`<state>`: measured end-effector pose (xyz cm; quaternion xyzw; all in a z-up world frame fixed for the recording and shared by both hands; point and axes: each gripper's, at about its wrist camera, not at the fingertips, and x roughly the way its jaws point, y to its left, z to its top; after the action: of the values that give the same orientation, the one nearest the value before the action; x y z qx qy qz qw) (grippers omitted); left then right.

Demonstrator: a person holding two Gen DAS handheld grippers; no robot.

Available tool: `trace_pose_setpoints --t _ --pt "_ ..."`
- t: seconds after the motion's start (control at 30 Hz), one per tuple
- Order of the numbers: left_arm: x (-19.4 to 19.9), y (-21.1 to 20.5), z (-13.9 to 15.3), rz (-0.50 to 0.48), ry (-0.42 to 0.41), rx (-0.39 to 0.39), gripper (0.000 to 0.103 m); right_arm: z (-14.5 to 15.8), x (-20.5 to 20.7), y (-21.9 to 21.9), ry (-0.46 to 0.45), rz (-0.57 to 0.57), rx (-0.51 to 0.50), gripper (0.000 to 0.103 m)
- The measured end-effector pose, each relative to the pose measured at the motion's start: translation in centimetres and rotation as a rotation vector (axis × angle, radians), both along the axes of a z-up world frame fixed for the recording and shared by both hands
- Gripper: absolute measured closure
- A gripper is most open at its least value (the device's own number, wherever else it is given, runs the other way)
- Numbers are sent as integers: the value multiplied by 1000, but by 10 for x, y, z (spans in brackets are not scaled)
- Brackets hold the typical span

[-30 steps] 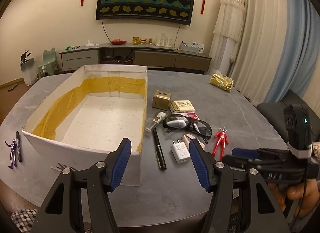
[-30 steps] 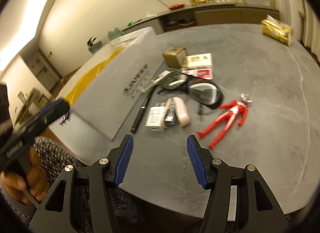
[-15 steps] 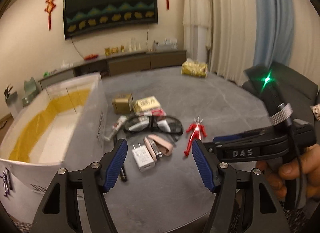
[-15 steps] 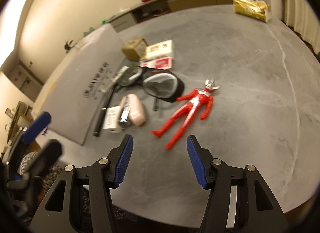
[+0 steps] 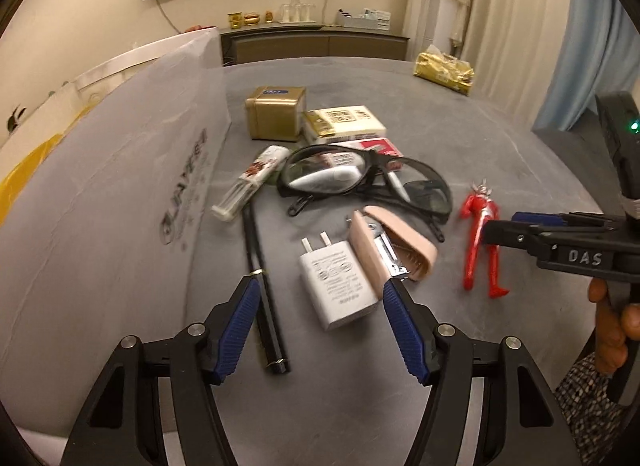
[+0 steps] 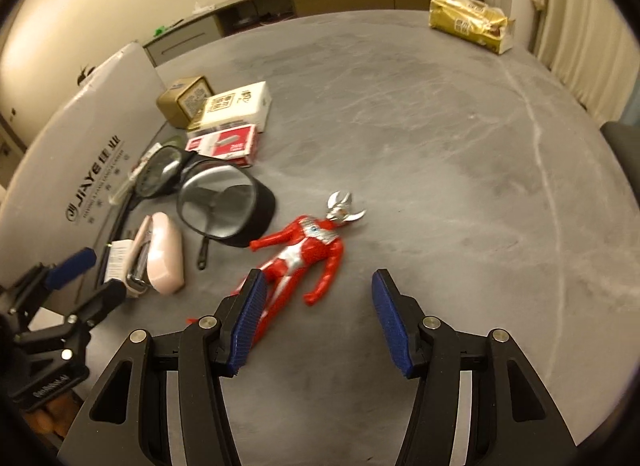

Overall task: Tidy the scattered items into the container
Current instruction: 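Reach the left tool to the white charger and close on it, then grasp the red toy figure with the right tool while left holds charger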

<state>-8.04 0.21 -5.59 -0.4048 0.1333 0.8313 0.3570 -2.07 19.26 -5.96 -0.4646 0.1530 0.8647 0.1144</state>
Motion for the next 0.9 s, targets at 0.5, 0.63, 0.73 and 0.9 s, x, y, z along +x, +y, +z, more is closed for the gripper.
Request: trace_pose_setpoints --t 0.5,0.63,0.73,0.9 --pt "-12 1 -11 -13 -40 22 67 10 -5 -1 77 9 35 45" --pt "-16 -1 -11 -4 -49 36 71 -2 -13 -2 37 3 31 45" --pt "-19 -1 -12 5 -53 39 70 -5 -13 -1 24 -4 49 46" --pt "-21 2 -13 -5 -48 23 70 -7 -14 -14 18 37 95 46"
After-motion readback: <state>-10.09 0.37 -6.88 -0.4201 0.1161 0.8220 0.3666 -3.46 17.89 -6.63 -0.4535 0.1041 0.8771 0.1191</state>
